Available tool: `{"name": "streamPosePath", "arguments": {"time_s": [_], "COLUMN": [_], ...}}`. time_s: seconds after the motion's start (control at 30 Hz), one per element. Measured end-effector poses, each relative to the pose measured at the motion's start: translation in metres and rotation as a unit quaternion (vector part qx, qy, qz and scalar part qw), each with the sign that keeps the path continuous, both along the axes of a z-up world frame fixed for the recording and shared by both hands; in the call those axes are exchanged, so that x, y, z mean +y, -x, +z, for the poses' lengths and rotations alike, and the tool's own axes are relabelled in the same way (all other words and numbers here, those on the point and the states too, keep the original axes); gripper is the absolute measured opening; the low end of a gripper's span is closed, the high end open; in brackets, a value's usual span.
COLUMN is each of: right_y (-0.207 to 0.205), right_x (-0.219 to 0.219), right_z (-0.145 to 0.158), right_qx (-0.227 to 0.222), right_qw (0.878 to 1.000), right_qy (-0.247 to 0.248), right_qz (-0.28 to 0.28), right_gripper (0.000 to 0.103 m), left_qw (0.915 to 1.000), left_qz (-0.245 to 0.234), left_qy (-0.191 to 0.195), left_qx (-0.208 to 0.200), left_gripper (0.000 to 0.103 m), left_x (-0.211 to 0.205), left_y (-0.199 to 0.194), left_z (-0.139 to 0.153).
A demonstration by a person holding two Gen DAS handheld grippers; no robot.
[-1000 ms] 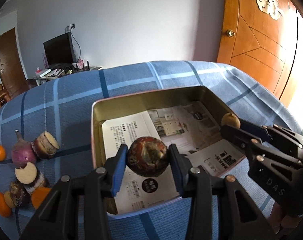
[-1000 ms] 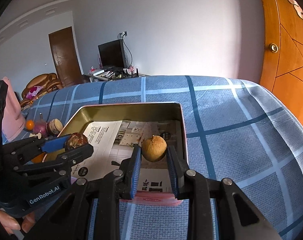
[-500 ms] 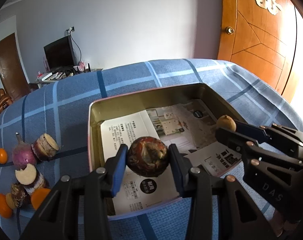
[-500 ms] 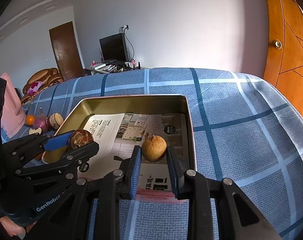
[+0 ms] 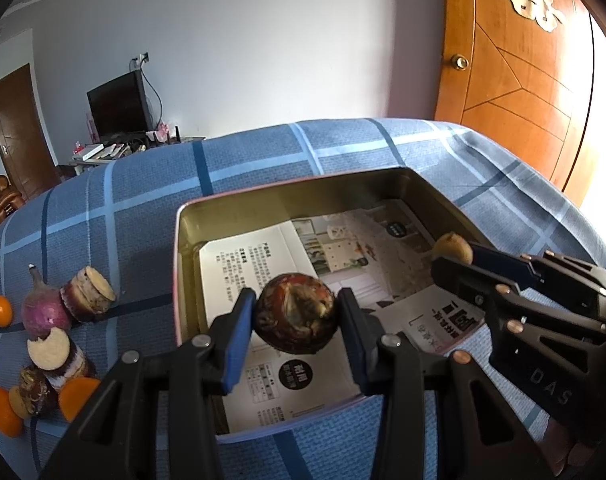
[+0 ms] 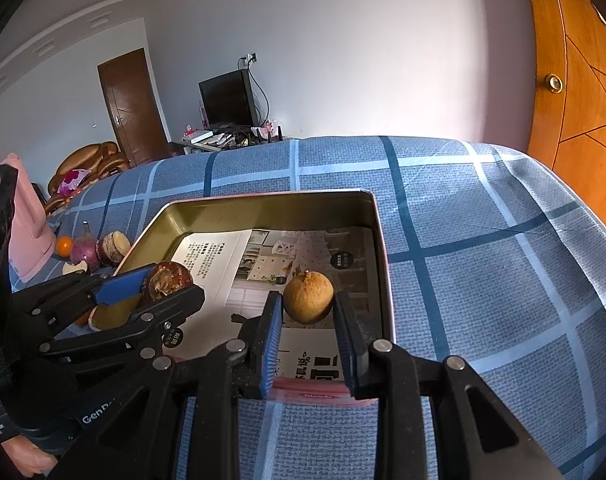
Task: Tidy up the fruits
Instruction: 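Open the left tool to drop the mangosteen in the box while the right tool drops the longan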
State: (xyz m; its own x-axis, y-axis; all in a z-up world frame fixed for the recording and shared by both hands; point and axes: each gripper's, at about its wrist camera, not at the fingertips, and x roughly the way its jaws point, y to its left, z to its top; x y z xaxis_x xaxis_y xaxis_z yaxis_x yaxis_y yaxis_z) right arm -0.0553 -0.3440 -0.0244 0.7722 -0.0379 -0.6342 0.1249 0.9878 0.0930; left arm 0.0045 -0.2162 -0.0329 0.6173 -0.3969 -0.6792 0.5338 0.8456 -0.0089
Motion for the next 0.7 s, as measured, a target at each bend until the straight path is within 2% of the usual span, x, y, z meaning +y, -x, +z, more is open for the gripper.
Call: {"name": "streamPosePath", "arguments": {"time_s": [0.2,0.37,0.4,0.43,0.47,0.53,0.63,0.7], "right_y": [0.0,0.009,0.012,0.016,0.021,0.031,0.041,0.042], "right_x": [0.0,-0.005,-0.007,-0.008,-0.01,-0.011,-0.009,-0.004], "right_z": [0.0,0.007,0.011,0.014,0.018,0.024,0.031,0.034], "right_qx": [-0.003,-0.037,-0.051,-0.066,-0.085,-0.125,-0.169,-0.179], "right_qw": [1.0,0.999,0.998,0.997,0.996,0.991,0.984,0.983], "right_qy": [-0.006,-0.024,-0.027,-0.028,-0.029,-0.034,-0.031,-0.016], "right_qz": [0.004,-0.01,-0.013,-0.018,-0.025,-0.035,-0.038,-0.041], "right_gripper": [0.034,0.036,0.036,0.042,0.057,0.079,0.082,0.083], "left_qw": [1.0,0.999,0.9987,0.9983,0.9972,0.9949,0.9932,0.9927], "left_qz": [-0.001,0.016,0.021,0.028,0.038,0.051,0.062,0.068], "left_qy": [0.0,0.022,0.027,0.036,0.051,0.073,0.081,0.078], "left_qx": [-0.006,-0.036,-0.037,-0.037,-0.038,-0.045,-0.058,-0.063], "left_gripper": [0.048,0.075,0.087,0.102,0.103,0.103,0.103,0.103], "left_x": [-0.001,0.008,0.011,0.015,0.021,0.029,0.035,0.037], "left_y": [0.003,0.009,0.009,0.008,0.008,0.009,0.013,0.014], "left_z": [0.001,0.012,0.014,0.017,0.019,0.024,0.03,0.031]}}
